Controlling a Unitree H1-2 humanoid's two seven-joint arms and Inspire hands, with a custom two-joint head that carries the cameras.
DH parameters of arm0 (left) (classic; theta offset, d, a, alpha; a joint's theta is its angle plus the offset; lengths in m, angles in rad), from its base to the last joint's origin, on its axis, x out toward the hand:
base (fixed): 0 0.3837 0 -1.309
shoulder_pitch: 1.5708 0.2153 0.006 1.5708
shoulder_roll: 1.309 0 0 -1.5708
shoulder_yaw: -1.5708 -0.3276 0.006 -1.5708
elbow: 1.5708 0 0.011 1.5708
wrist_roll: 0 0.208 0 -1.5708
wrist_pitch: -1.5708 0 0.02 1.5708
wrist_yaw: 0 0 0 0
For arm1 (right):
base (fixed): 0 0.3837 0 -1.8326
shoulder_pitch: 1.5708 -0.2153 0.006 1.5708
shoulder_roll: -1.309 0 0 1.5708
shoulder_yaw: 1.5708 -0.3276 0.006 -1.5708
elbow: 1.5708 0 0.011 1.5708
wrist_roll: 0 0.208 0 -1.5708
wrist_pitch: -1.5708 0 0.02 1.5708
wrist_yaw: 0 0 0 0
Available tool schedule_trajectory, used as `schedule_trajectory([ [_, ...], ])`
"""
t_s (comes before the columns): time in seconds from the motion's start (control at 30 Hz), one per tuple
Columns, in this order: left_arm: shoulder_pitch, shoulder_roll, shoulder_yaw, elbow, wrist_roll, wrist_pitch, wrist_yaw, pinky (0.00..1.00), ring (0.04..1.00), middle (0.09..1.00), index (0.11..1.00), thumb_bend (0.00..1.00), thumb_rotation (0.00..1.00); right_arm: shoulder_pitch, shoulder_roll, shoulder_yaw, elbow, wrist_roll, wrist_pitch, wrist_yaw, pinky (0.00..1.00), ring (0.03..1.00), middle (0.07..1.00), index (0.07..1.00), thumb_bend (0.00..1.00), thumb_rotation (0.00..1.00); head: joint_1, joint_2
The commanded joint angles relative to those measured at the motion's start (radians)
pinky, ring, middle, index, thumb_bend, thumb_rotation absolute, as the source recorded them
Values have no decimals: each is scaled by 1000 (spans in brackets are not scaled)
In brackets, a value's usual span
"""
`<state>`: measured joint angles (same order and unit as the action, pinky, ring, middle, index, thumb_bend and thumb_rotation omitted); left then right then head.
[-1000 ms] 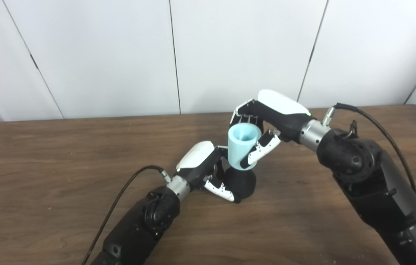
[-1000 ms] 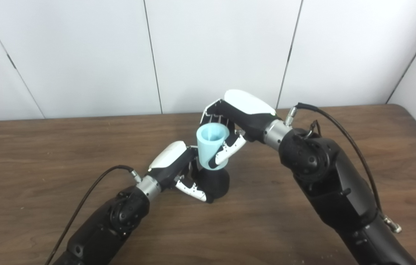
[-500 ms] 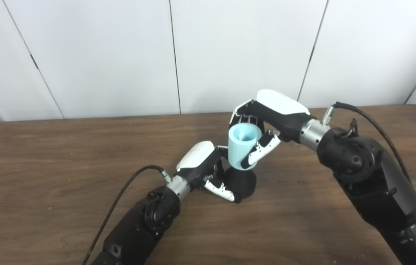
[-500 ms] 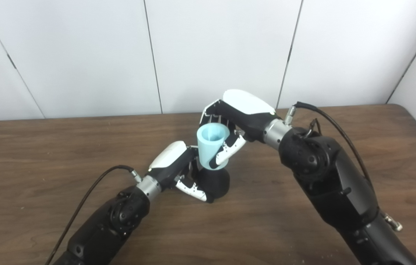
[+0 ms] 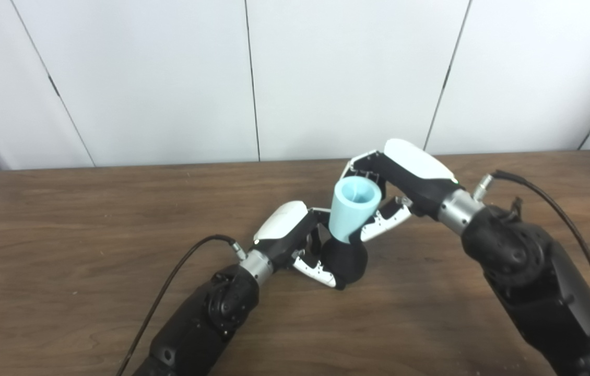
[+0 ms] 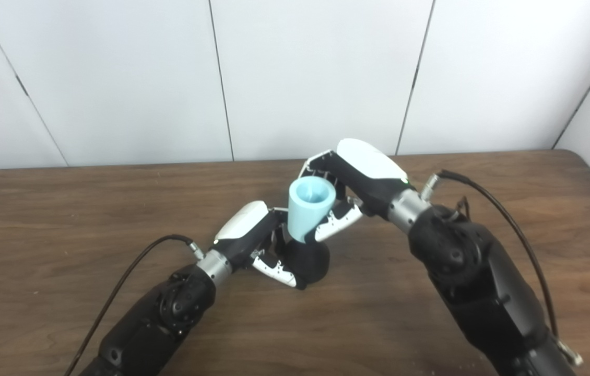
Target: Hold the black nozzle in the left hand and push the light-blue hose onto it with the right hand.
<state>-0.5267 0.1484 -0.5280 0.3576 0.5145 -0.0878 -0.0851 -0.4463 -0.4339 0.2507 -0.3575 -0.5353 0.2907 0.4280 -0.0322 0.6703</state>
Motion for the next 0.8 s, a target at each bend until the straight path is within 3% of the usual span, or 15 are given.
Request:
schedule_trajectory([
  [0.0, 53, 41, -18, 78, 41, 53, -57, 386, 450, 480, 495, 525, 0, 11, -14, -17, -37, -2, -48, -17, 458, 598, 676, 664, 861, 24, -2, 0],
  [0.1, 48, 40, -14, 93, 40, 42, -58, 401, 451, 481, 494, 525, 0, 30, -14, -39, -43, 7, -79, -51, 561, 684, 778, 772, 929, 104, -5, -2],
  [0.23, 42, 39, -13, 100, 39, 38, -59, 408, 452, 480, 495, 525, 0, 49, 0, -69, -49, 32, -105, -74, 516, 617, 797, 816, 954, 154, -5, -1],
  [0.33, 40, 38, -15, 102, 41, 37, -58, 409, 455, 478, 497, 524, 0, 48, 2, -88, -51, 61, -114, -70, 570, 728, 820, 836, 959, 170, -5, -2],
  [0.47, 38, 35, -17, 108, 43, 37, -57, 409, 459, 477, 497, 524, 0, 41, -5, -110, -62, 114, -110, -49, 803, 902, 952, 971, 980, 216, -3, -4],
  [0.57, 36, 35, -17, 110, 43, 35, -57, 408, 459, 476, 497, 524, 0, 36, -13, -126, -74, 145, -104, -39, 915, 984, 995, 997, 998, 236, 0, -8],
  [0.67, 37, 37, -16, 108, 43, 34, -57, 408, 459, 475, 499, 524, 0, 33, -23, -146, -96, 148, -100, -40, 970, 998, 1000, 1000, 1000, 242, 10, -10],
  [0.77, 38, 39, -15, 106, 42, 34, -58, 406, 458, 473, 499, 524, 0, 34, -34, -163, -135, 135, -97, -40, 997, 1000, 1000, 1000, 1000, 331, 14, -10],
])
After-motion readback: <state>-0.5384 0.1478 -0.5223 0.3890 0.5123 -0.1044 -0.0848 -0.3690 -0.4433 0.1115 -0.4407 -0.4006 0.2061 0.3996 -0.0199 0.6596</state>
